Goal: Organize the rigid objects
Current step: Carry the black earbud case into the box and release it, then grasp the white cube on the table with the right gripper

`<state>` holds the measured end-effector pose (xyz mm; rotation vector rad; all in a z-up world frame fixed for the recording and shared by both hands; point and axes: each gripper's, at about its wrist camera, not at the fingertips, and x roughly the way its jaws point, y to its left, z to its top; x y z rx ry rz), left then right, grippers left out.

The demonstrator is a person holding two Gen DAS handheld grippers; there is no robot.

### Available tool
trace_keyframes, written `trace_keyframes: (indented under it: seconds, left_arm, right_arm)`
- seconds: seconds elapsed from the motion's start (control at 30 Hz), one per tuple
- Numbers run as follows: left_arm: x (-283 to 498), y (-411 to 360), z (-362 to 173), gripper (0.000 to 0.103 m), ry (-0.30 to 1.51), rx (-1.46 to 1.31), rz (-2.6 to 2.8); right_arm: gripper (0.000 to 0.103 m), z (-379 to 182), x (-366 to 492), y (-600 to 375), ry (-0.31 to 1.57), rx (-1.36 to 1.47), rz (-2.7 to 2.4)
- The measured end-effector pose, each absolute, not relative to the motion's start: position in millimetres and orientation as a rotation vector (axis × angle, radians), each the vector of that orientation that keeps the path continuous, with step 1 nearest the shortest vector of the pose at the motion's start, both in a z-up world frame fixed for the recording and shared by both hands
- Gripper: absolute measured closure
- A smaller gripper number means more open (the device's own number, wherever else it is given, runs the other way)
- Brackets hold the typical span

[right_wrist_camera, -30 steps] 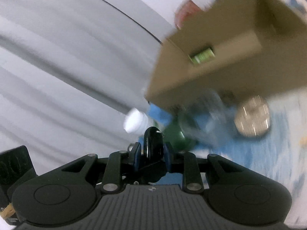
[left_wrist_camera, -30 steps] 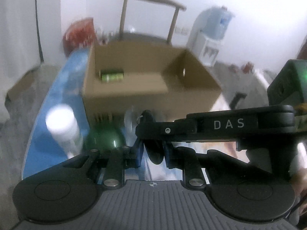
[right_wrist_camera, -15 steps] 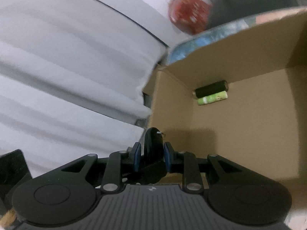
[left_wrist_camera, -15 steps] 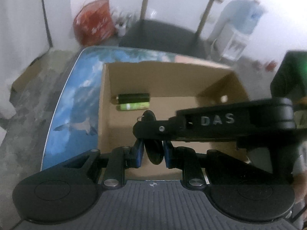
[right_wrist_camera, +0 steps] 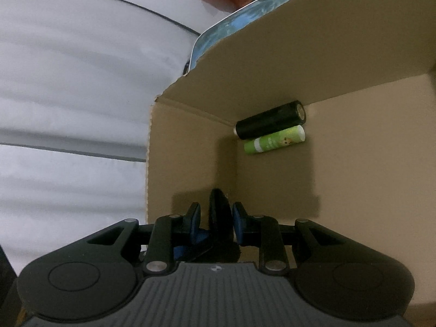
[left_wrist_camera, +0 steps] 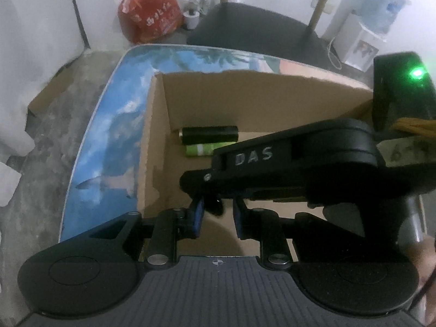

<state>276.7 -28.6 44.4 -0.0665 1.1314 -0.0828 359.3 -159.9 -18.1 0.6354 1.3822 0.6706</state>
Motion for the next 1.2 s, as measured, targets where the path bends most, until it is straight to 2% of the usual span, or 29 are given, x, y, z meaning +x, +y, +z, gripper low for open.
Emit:
trace_keyframes:
  seconds: [0.3,0.47,0.67,0.93,1.2]
  left_arm:
    - [240,-21,87,0.080,1.023,-0.085,-0.094]
    - [192,-21,108,0.078,0.949,-0.107,-0.184]
    - [124,-22,108,0.069,0.901,-0.138,-0.327]
    - [83,-25,54,0.066,1.037,-0.178,-0.440]
    - [74,-46,-11,0.057,1.203,-0.083,-0.484]
  right_arm:
    - [0.075,3,344,-190,1.293,0.719,0.693]
    - [0.075,33,304,-225,1.182,0.743,0.763]
    - [0.074,60,243,-280,1.048,0.731,0.800]
    - [0.073,8,163,-329,1.092,0.722,0.705]
    - [0.073,-58,133,-300,1.259,0.660,0.654]
